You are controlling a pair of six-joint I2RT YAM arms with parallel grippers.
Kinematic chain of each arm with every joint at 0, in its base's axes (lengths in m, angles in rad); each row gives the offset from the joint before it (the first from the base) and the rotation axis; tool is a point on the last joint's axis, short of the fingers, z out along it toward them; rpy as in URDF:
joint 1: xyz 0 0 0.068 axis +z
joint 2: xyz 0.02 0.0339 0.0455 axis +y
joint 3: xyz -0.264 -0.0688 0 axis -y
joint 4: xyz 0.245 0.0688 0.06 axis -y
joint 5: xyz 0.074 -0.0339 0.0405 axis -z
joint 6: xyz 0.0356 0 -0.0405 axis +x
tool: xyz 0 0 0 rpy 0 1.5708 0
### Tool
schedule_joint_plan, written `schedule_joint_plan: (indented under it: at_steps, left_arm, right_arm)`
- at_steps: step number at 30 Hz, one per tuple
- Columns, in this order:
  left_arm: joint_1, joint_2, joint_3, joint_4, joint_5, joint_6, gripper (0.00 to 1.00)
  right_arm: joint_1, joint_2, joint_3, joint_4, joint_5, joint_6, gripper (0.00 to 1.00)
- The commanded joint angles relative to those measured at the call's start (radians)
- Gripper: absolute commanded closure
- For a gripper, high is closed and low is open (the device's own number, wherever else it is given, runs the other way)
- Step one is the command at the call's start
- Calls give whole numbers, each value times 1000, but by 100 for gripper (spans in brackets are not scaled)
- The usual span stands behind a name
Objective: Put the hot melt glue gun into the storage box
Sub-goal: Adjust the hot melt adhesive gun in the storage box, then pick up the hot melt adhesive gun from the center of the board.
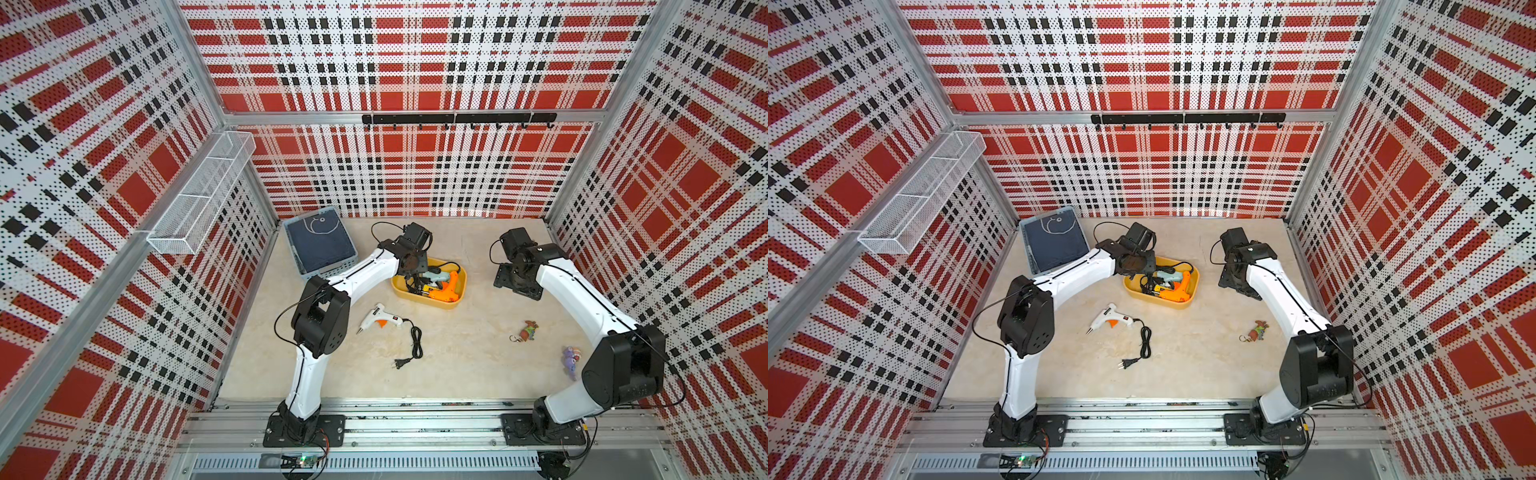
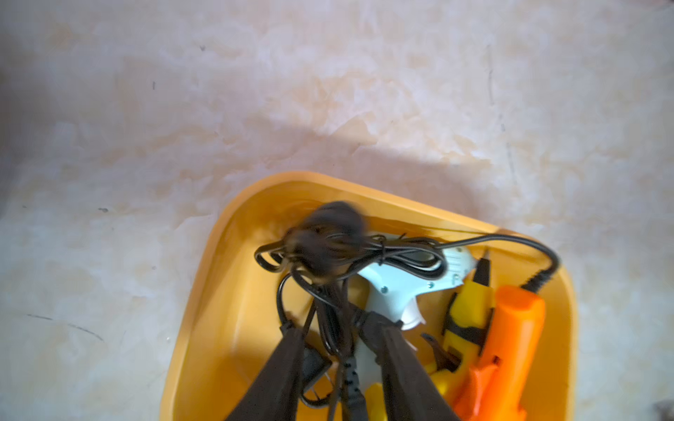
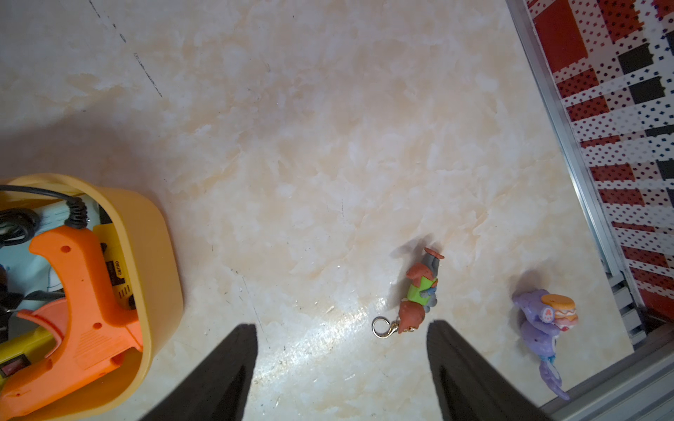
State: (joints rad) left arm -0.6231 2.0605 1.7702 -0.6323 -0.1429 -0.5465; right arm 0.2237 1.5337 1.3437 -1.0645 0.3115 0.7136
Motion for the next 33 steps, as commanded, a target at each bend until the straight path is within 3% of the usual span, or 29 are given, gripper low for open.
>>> schedule_joint_plan:
  at_steps: [1,9,13,15,19,20,23,29,33]
  left_arm:
    - [26,-49,28,-28,-28,3,57]
    - [81,-91,-8,-57,-35,7,52]
    - [81,-236,-191,-88,-24,-1,51]
    - [72,-324,-304,-103,-27,-2,43]
    - [57,-473,-508,-134,-52,22,40]
    - [57,-496,-550,-140,-64,34,1]
    - [63,-522,-634,-141,-116,87,1]
    - [94,-436,-710,-115,-82,215,0]
    - [100,-370,-730,-82,-44,278,8]
  right_arm:
    - [-11,-23,-9,6,3,10,19]
    - [-11,-4,38,-4,-7,-5,20]
    - [-11,-6,24,5,-22,-2,20]
    - [-11,-6,14,14,-32,-3,20]
    - [-9,1,5,41,-64,-20,19]
    - [-7,4,5,51,-73,-27,19]
    - [-5,18,9,63,-91,-44,18]
    - [4,45,28,68,-99,-61,17]
    - [8,46,27,69,-127,-62,17]
